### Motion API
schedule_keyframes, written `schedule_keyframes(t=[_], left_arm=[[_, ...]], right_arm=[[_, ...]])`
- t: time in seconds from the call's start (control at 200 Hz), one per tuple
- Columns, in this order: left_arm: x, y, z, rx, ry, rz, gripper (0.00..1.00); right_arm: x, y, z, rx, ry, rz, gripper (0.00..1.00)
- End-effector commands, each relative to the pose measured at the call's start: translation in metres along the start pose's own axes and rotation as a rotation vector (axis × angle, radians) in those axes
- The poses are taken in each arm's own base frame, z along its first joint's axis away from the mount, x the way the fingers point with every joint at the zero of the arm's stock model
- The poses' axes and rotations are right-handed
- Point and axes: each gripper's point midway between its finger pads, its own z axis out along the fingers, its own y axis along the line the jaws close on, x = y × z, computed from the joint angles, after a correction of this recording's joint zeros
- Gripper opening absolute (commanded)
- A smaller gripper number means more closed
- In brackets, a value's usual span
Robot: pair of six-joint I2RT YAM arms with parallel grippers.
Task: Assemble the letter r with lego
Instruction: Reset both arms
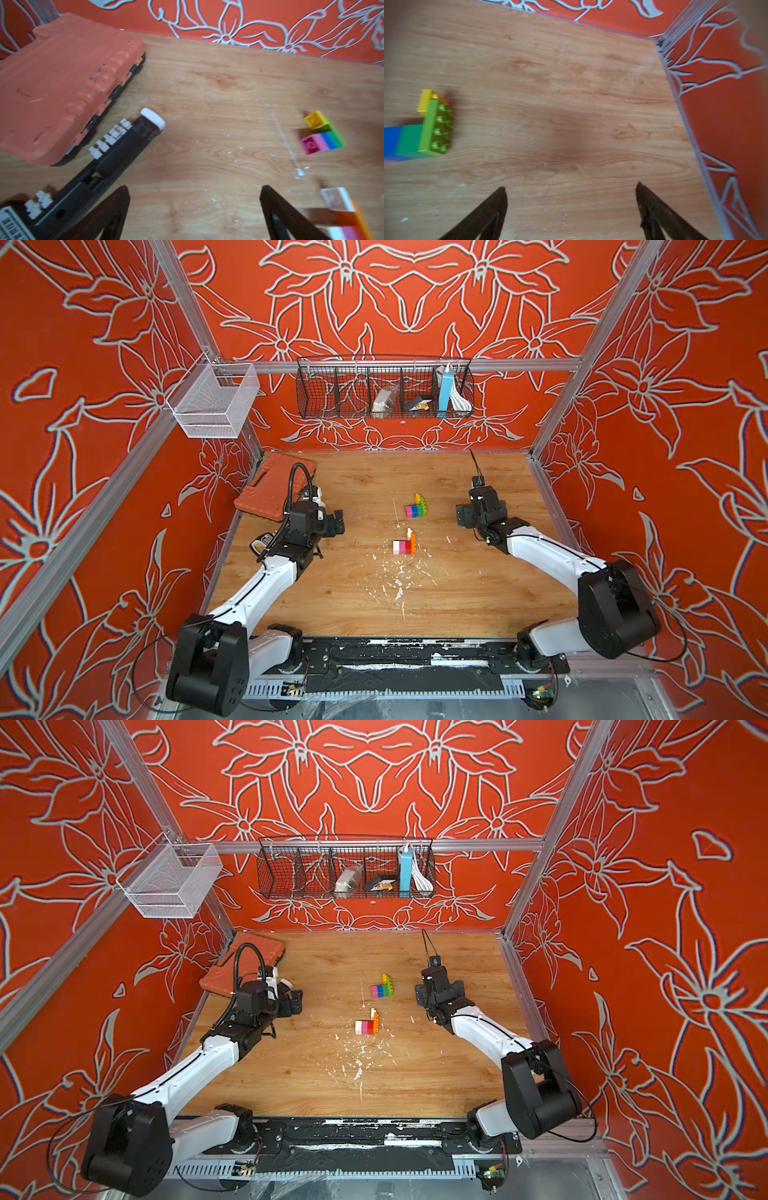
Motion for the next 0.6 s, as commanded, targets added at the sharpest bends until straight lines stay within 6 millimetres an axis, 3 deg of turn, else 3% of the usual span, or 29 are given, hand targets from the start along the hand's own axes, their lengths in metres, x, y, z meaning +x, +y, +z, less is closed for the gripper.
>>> schedule_keyframes(t=[0.0, 0.125, 0.235, 0.295, 0.365, 0.595], left_arm=[[0.004, 0.013, 0.014, -0.019, -0.035, 0.117, 0.99], [0.024, 0.018, 0.028, 0.02, -0.058, 0.164, 0.99], [0.026, 0.015, 0.036, 0.092, -0.065, 0.129, 0.99], [0.027, 0.024, 0.035, 0.089, -0.078, 0.078, 0.99], [0.032, 0.037, 0.03, 0.056, -0.139, 0.035, 0.99], [0.037, 0.047, 0.033, 0.003, -0.146, 0.01, 0.99]], right_arm=[[0.001, -0.03, 0.003, 0.146, -0.065, -0.119, 0.98], [0.017, -0.032, 0.018, 0.11, -0.072, -0.161, 0.98], [0.026, -0.031, 0.029, 0.056, -0.12, -0.159, 0.98], [0.036, -0.038, 0.034, 0.04, -0.11, -0.11, 0.98], [0.04, -0.046, 0.031, 0.011, -0.13, -0.046, 0.98], [0.054, -0.069, 0.024, -0.016, -0.285, 0.129, 0.98]])
